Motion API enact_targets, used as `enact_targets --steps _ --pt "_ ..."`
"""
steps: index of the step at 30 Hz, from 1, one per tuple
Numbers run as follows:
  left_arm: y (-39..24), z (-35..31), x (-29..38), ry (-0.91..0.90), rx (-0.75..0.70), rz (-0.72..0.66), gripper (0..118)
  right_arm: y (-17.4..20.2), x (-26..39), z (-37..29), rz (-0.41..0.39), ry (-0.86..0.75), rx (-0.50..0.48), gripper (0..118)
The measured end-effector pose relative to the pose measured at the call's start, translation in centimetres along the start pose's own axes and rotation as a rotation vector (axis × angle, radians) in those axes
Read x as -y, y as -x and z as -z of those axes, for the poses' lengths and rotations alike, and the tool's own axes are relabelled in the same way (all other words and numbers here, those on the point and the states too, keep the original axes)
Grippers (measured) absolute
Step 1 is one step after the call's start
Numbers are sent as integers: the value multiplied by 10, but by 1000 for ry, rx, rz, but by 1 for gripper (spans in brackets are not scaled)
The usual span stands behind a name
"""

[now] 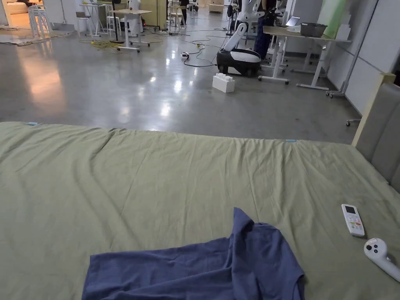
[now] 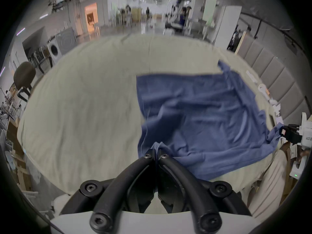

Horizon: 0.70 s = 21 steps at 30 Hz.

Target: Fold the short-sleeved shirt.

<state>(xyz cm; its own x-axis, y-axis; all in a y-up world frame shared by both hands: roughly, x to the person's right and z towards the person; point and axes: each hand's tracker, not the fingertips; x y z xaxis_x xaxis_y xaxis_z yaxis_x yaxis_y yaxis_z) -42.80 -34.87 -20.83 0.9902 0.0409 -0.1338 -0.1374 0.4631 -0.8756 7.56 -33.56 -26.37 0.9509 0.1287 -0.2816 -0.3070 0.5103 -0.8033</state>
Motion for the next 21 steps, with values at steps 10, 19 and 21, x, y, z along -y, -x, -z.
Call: enact_targets --steps 10,19,21 --pt "0 23 10 32 23 -73 5 16 -1 36 21 66 45 17" --pt "-21 -16 -38 -266 21 -46 72 24 -52 -15 155 -283 105 83" --pt "-29 -26 -47 -370 17 -51 72 29 -64 -27 156 -419 118 92"
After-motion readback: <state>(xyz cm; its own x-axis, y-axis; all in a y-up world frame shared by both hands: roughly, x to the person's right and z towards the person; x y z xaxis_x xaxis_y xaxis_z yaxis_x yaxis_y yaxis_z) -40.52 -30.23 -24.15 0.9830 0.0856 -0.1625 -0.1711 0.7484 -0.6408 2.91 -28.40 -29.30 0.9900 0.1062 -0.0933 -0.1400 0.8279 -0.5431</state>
